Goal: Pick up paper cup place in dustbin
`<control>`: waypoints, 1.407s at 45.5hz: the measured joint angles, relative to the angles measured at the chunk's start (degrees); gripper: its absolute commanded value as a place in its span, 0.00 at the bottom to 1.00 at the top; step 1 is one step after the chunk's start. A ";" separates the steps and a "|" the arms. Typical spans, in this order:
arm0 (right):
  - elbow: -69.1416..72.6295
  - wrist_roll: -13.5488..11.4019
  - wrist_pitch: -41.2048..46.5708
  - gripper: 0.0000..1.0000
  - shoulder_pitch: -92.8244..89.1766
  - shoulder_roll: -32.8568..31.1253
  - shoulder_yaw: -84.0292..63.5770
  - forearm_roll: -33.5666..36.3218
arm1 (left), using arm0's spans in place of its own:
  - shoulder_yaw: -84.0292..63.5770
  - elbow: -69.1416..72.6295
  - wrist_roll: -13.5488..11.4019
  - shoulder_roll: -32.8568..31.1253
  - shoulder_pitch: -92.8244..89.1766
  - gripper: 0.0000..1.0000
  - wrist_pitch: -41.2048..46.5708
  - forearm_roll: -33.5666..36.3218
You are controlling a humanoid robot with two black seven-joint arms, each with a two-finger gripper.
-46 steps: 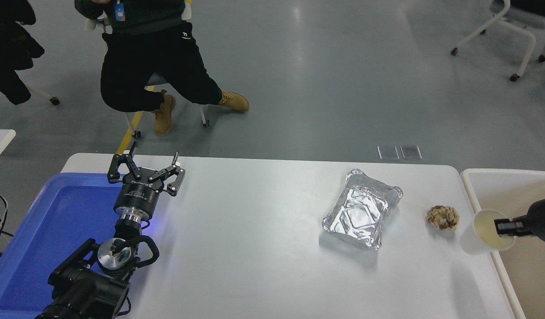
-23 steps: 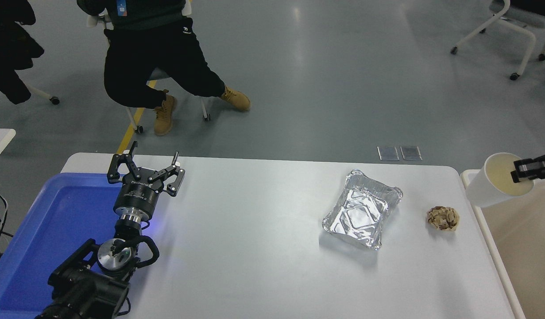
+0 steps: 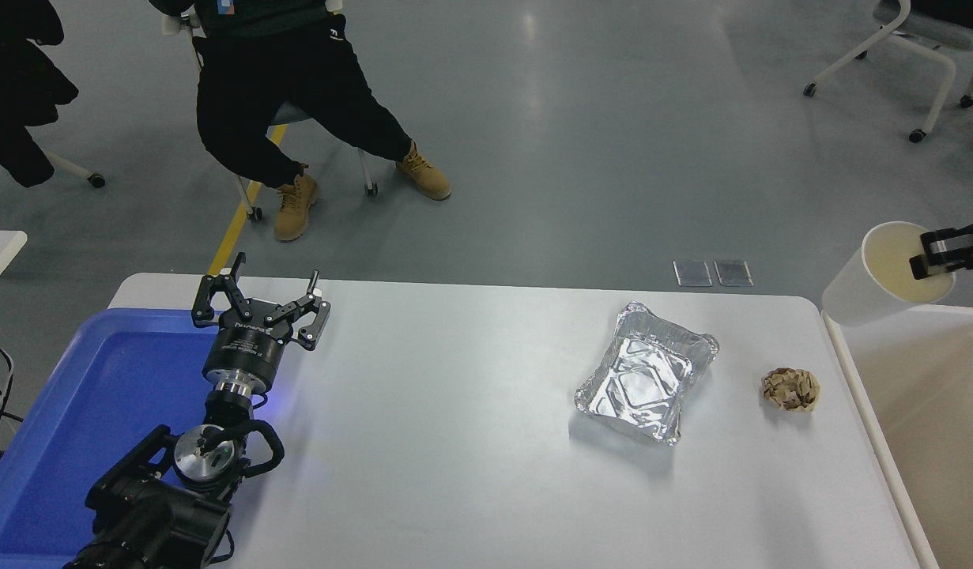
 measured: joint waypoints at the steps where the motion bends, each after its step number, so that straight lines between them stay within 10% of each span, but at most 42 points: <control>1: -0.72 -0.04 -0.05 0.00 -0.54 -0.59 0.38 0.68 | 0.00 0.00 0.00 0.00 0.00 0.99 0.00 -0.01; 32: -40.32 -0.42 -2.64 0.00 -43.96 -18.72 25.65 33.03 | 0.00 -0.01 0.00 -0.02 0.01 0.99 0.06 -0.08; 45: -54.42 -3.00 -9.90 0.00 -73.16 -11.17 45.96 46.83 | 0.00 0.01 0.00 0.00 0.00 0.99 0.06 -0.08; 64: -82.43 -13.95 -17.02 0.00 -97.37 9.67 81.34 51.41 | 0.00 0.00 0.00 0.00 0.00 0.99 0.05 -0.08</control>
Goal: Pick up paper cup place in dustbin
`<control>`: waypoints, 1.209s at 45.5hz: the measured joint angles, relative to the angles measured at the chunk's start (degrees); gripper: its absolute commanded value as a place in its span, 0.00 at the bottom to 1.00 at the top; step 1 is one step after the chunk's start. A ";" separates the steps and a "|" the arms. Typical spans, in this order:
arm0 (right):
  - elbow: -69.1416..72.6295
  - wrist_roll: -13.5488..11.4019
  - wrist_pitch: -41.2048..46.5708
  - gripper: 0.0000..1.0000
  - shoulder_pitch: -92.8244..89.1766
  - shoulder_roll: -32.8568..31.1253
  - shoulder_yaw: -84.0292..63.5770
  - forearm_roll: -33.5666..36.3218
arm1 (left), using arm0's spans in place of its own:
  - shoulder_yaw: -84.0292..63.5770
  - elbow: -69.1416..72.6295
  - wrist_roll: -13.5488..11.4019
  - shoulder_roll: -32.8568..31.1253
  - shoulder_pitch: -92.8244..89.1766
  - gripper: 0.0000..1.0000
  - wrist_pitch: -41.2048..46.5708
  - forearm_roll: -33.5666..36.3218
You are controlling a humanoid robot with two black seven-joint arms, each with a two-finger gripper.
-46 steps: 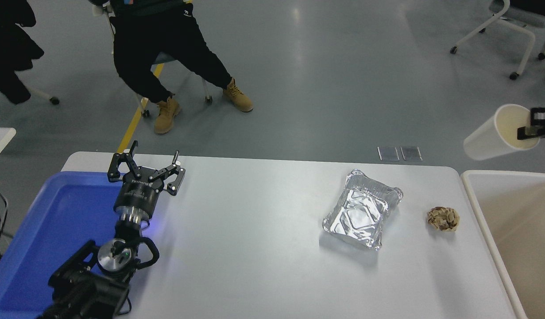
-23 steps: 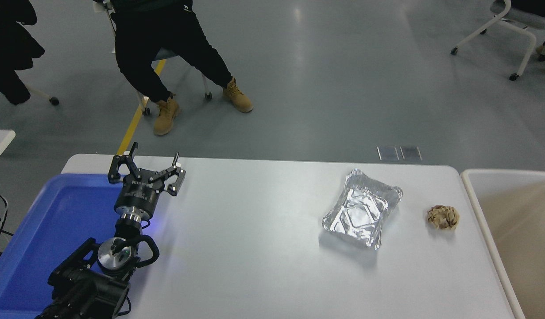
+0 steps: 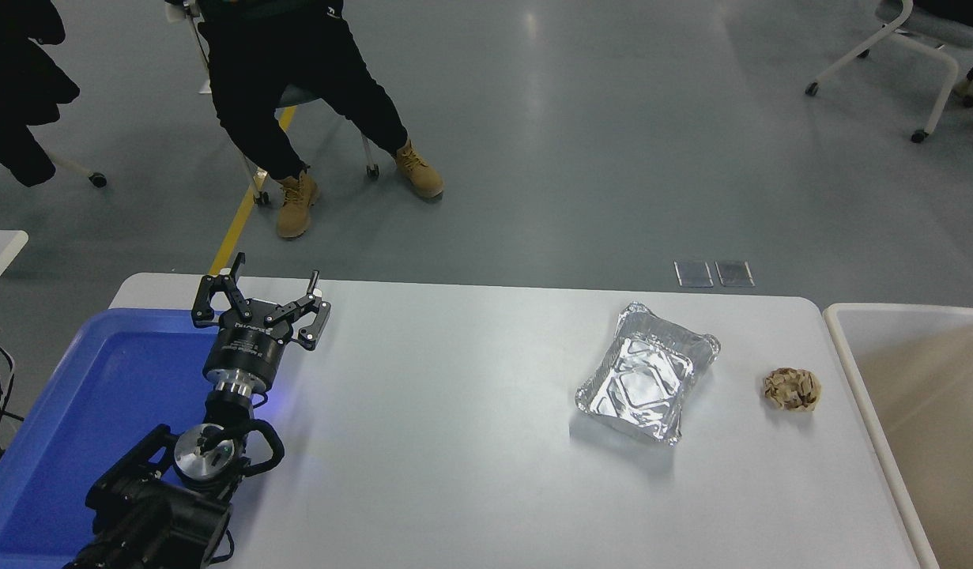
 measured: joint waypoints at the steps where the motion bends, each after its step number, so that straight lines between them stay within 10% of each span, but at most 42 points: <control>1: -0.48 -0.35 -0.52 0.00 -0.65 0.59 1.34 0.09 | 0.00 0.00 -0.01 0.01 0.00 0.99 0.00 -0.01; 48: -5.39 -2.97 -6.64 0.00 -9.70 12.75 21.94 1.00 | 0.00 0.00 0.00 0.00 0.00 0.99 -0.04 0.07; 50: -5.36 -2.94 -6.64 0.33 -9.64 12.92 21.86 0.90 | 0.00 0.00 0.00 0.00 0.00 0.99 -0.05 0.07; 52: -5.31 -2.94 -6.64 1.00 -9.57 13.16 21.78 0.77 | 0.00 0.00 0.00 0.00 0.00 0.99 -0.04 0.07; 55: -5.29 -2.92 -6.64 1.00 -9.45 13.37 21.70 0.63 | 0.00 0.00 0.00 0.00 0.00 0.99 -0.05 0.08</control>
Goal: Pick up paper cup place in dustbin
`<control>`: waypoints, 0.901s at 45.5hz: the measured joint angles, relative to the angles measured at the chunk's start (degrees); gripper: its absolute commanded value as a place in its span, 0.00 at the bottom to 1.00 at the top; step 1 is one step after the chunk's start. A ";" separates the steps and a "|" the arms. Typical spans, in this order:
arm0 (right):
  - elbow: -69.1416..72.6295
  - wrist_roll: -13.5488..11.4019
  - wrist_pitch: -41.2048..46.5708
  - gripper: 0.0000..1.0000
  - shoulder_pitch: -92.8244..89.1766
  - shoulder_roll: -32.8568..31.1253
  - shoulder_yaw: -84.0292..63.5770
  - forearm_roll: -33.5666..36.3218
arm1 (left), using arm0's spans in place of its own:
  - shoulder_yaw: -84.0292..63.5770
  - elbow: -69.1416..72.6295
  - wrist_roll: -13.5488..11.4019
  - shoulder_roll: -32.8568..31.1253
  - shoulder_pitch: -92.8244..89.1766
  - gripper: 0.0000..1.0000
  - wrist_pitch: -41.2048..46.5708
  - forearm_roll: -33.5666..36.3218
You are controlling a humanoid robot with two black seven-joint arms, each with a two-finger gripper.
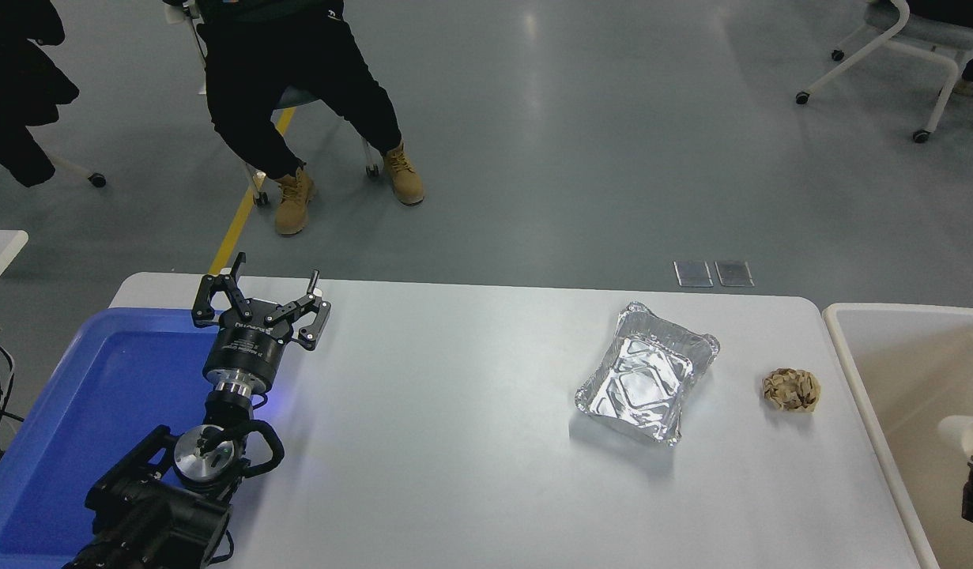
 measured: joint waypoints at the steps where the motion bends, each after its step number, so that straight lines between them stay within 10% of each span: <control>1: 0.00 0.01 0.03 1.00 0.08 0.06 -0.02 -0.03 | 0.00 0.00 0.00 0.00 0.00 0.99 0.00 0.00; 41: 9.82 0.78 1.01 1.00 12.49 -8.42 -15.27 -4.85 | 0.00 0.00 0.00 0.00 0.00 0.99 0.05 -0.08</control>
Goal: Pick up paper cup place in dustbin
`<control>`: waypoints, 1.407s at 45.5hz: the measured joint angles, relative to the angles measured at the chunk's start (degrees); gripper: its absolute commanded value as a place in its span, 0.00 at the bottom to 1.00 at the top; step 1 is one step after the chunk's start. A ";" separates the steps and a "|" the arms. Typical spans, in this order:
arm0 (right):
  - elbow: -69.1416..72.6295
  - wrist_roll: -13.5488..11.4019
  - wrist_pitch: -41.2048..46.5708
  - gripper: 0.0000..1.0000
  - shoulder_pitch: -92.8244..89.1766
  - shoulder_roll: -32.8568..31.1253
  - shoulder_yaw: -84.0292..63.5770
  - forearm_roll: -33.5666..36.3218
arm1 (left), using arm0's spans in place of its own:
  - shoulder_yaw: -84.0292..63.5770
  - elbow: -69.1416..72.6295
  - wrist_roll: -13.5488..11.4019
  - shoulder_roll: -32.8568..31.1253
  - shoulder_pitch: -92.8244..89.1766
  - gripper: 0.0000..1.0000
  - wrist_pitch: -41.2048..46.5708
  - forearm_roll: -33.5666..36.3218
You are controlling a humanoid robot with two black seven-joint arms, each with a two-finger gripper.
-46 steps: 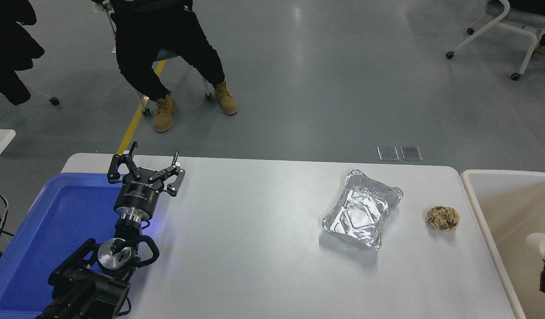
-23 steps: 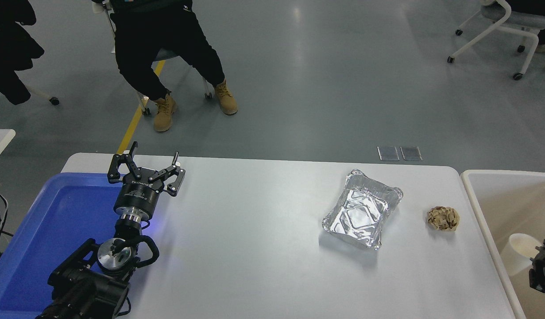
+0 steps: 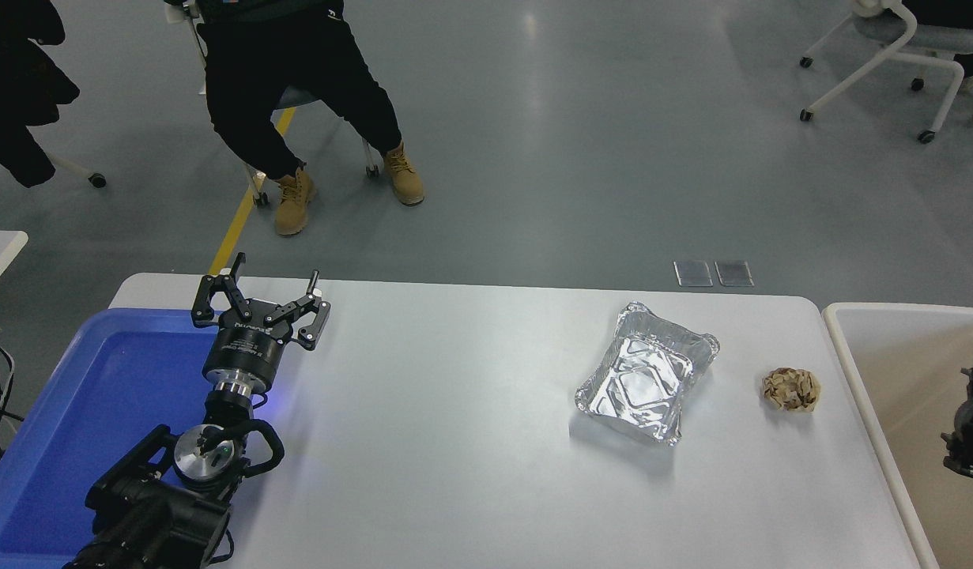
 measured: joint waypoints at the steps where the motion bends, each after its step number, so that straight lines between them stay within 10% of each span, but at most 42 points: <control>1: 0.51 0.09 0.00 1.00 0.68 -0.46 -0.78 -0.29 | 0.00 0.00 0.00 0.00 0.00 0.99 0.00 0.00; 64: 69.70 1.08 8.51 1.00 65.98 -9.70 -62.09 -25.57 | 0.00 0.00 0.00 0.00 0.00 0.99 -0.02 0.08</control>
